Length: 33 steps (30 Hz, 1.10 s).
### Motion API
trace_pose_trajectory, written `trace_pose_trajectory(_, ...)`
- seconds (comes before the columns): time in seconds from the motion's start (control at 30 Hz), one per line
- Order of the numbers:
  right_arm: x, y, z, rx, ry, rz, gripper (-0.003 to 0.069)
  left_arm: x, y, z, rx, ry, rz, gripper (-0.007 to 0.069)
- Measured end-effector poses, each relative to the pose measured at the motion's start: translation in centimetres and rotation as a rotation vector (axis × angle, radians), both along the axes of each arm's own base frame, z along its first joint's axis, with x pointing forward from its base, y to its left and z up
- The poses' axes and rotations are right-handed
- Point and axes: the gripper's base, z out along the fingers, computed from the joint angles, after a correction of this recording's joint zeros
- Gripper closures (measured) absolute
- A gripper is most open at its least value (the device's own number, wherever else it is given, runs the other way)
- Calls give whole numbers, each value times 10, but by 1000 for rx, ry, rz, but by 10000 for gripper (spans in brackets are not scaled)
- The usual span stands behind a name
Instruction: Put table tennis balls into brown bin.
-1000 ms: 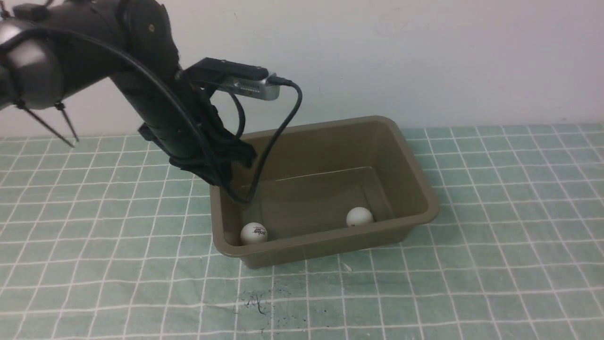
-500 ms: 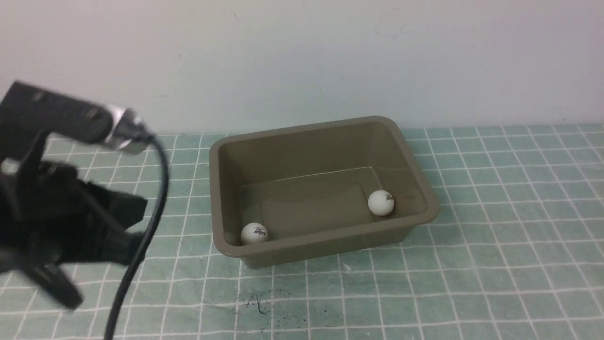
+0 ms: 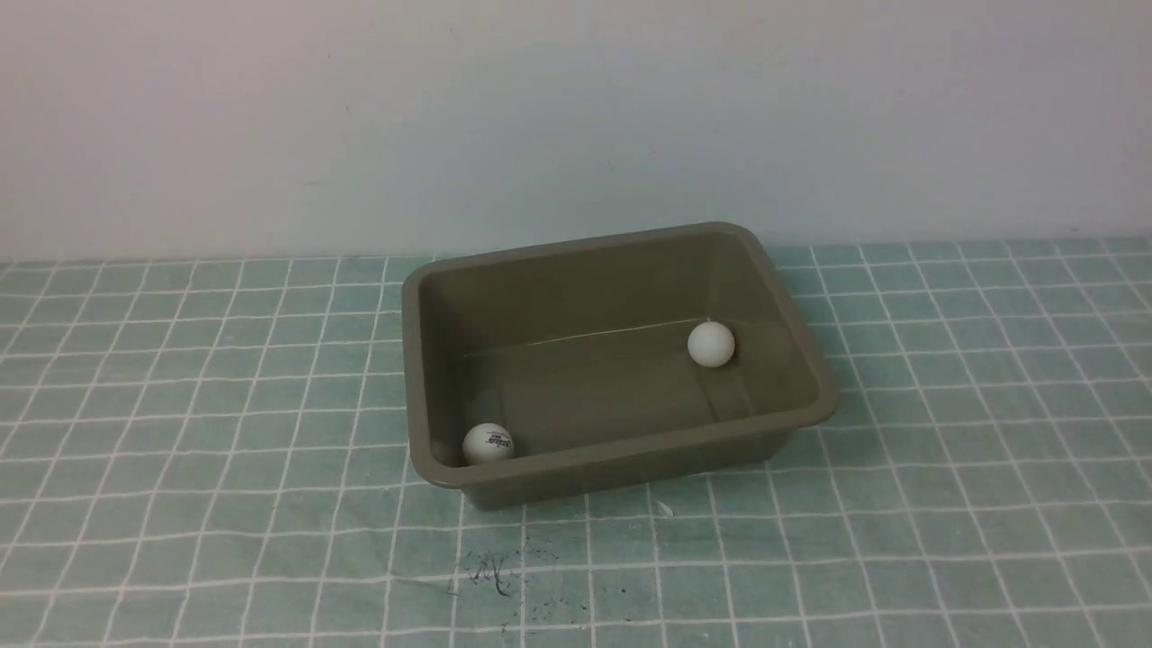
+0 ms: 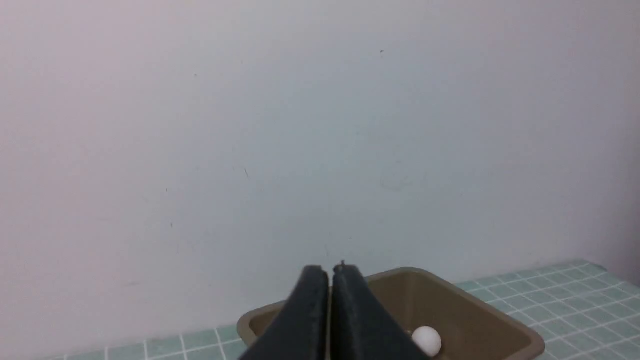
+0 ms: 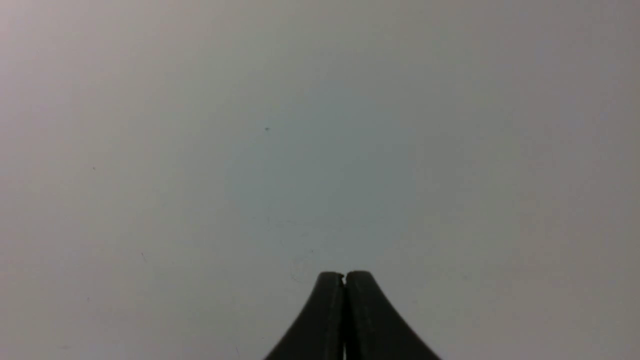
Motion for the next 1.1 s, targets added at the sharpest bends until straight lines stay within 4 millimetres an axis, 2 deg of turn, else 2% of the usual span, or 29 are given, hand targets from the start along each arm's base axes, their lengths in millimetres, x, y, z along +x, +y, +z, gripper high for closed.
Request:
trace_pose_trajectory(0.13,0,0,0,1,3,0,669,3,-3,-8,32,83,-17,629)
trace_pose_trajectory(0.37,0,0,-1,-1,13,0,669,6,-3,-15,74,119,-10,629)
trace_pose_trajectory(0.47,0,0,-1,-1,14,0,669,10,-3,-24,118,135,9,629)
trace_pose_trajectory(0.6,0,0,-1,-1,15,0,669,17,-3,-42,185,169,33,629)
trace_pose_trajectory(0.63,0,0,-1,-1,15,0,669,22,-3,-58,223,199,52,629)
trace_pose_trajectory(0.7,0,0,-1,-1,15,0,669,25,-2,-69,231,220,78,629)
trace_pose_trajectory(0.9,0,0,-2,-3,17,0,669,34,7,-126,237,383,272,629)
trace_pose_trajectory(1.1,1,0,-3,-7,31,0,669,34,10,-131,233,420,333,629)
